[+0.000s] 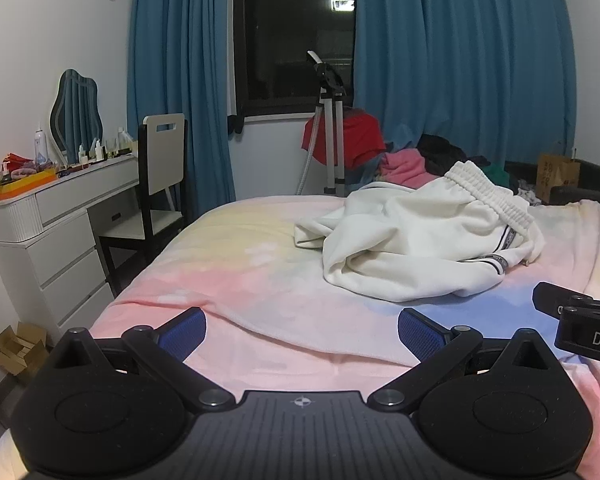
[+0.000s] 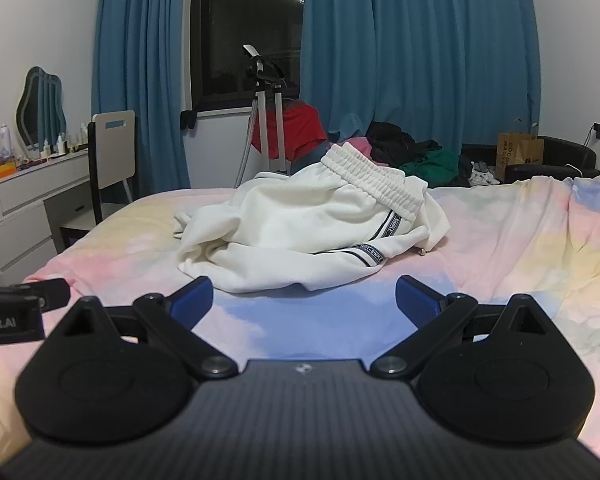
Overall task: Fold clothes
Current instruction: 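Move the left tool toward the ribbed waistband of the white sweatpants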
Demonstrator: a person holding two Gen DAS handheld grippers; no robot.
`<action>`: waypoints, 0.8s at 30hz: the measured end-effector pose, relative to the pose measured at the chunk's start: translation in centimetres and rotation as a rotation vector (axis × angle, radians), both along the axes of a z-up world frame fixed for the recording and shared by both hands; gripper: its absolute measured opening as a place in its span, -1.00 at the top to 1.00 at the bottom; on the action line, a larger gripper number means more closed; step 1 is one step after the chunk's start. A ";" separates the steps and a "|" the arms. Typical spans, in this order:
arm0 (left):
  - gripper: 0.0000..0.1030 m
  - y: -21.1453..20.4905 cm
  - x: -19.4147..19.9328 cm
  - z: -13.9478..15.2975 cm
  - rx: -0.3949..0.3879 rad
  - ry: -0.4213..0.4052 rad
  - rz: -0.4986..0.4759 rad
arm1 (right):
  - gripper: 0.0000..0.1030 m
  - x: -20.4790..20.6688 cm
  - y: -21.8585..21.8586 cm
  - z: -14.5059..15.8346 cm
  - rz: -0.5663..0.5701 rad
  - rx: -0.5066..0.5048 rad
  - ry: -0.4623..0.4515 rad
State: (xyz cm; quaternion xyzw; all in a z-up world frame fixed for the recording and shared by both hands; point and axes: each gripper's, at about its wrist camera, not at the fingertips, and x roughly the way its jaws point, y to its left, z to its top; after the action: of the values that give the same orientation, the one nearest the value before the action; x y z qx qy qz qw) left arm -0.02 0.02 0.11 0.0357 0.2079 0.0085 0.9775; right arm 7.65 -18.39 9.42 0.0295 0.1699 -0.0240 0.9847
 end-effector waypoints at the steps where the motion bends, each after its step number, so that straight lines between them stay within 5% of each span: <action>1: -0.99 0.0 0.0 0.1 -0.001 -0.002 0.000 | -0.93 0.0 0.0 0.1 0.001 0.000 -0.002; 10: -0.99 0.0 -0.1 0.3 -0.007 -0.030 -0.003 | -0.89 -0.2 -0.3 1.5 0.006 -0.003 -0.019; 13: -0.99 0.2 -0.3 0.3 -0.017 -0.047 -0.016 | -0.24 -0.7 0.1 1.3 0.006 -0.029 -0.058; 17: -0.99 0.3 -0.5 0.5 -0.022 -0.069 -0.021 | 0.23 -0.8 -0.4 1.7 0.009 -0.001 -0.084; 24: -0.95 0.8 -0.5 0.2 -0.057 -0.072 -0.016 | 0.48 -1.1 -1.0 2.2 0.027 0.076 -0.105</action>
State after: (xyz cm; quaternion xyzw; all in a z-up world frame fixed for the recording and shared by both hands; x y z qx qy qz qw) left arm -0.51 0.82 0.32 0.0092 0.1726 -0.0040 0.9849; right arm 6.55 -19.41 11.66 0.0657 0.1193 -0.0026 0.9907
